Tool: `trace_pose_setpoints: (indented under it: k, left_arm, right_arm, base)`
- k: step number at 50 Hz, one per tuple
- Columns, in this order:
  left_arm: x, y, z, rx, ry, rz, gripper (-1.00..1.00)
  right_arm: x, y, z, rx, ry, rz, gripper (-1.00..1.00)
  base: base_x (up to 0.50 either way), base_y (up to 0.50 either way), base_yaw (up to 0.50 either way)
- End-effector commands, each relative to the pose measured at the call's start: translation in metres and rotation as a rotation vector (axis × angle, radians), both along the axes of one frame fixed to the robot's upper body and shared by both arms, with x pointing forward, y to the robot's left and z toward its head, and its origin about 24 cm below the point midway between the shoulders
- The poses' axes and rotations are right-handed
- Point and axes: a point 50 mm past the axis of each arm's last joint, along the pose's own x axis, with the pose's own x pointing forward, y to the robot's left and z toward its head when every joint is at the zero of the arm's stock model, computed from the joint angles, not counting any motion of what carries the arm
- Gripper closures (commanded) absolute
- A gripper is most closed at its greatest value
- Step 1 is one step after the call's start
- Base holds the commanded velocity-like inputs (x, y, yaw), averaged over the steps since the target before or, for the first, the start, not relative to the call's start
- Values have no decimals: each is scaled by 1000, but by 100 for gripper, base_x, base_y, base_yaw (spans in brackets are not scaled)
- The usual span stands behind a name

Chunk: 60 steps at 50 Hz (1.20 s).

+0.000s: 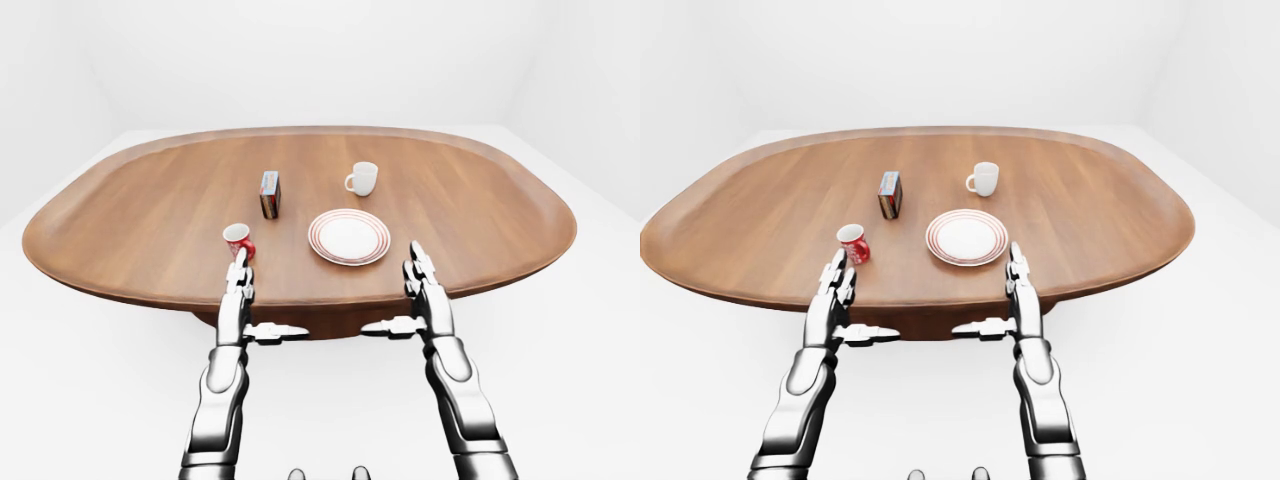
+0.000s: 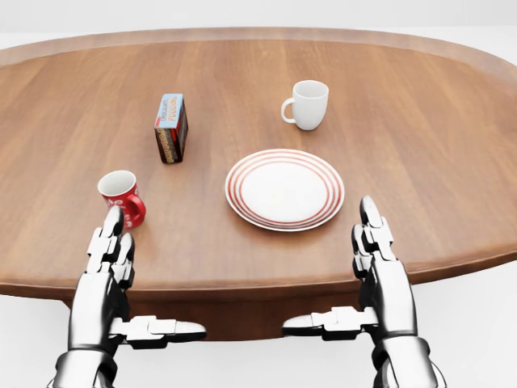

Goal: Pick up the red mug and put it on the plate

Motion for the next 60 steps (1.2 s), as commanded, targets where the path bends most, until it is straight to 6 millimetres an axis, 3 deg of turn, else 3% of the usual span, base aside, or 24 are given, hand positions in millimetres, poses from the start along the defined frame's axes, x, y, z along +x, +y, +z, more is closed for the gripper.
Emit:
trace_pose_setpoints:
  k: [1, 7, 10, 12, 14, 15, 16, 17, 21, 26, 31, 60]
  left_arm:
    - [2, 10, 2, 5, -21, 9, -100]
    - [3, 11, 4, 2, -29, 11, -100]
    - [5, 9, 36, 42, -123, -15, -100]
    - [-1, 13, 105, 6, -388, -1, -100]
    - [-19, 23, 187, -129, -772, 46, -100]
    - [-27, 27, 209, -177, -880, 54, -100]
    - [-35, 34, 239, -248, -1020, 79, -100]
    - [-35, 35, 245, -271, -1034, 78, -100]
    - [-26, 36, 243, -282, -989, 92, -100]
    - [-19, 36, 232, -279, -925, 108, -100]
    - [-17, 37, 234, -290, -930, 111, -100]
    - [-8, 41, 230, -274, -889, 130, -100]
  right_arm:
    - [2, -1, 10, 8, -16, 30, -100]
    - [3, -3, 18, 8, -35, 28, -100]
    - [2, -4, 56, -25, -196, 38, -100]
    - [-5, -2, 109, -33, -429, 70, -100]
    - [-19, -2, 162, -25, -677, 82, -100]
    - [-31, -6, 198, 55, -860, 83, -100]
    - [-34, -10, 208, 107, -914, 79, -100]
    - [-35, -13, 215, 142, -941, 74, -100]
    - [-33, -22, 219, 260, -941, 40, -100]
    - [-33, -23, 215, 228, -915, 29, -100]
    - [-36, -23, 214, 217, -916, 38, -100]
    - [-36, -21, 209, 194, -901, 44, -100]
  base:
    - [0, 0, 0]
    - [0, 0, 0]
    - [0, 0, 0]
    - [0, 0, 0]
    - [0, 0, 0]
    - [0, 0, 0]
    - [0, 0, 0]
    - [0, 0, 0]
    - [0, 0, 0]
    - [0, 0, 0]
    - [0, 4, 0]
    - [0, 50, 0]
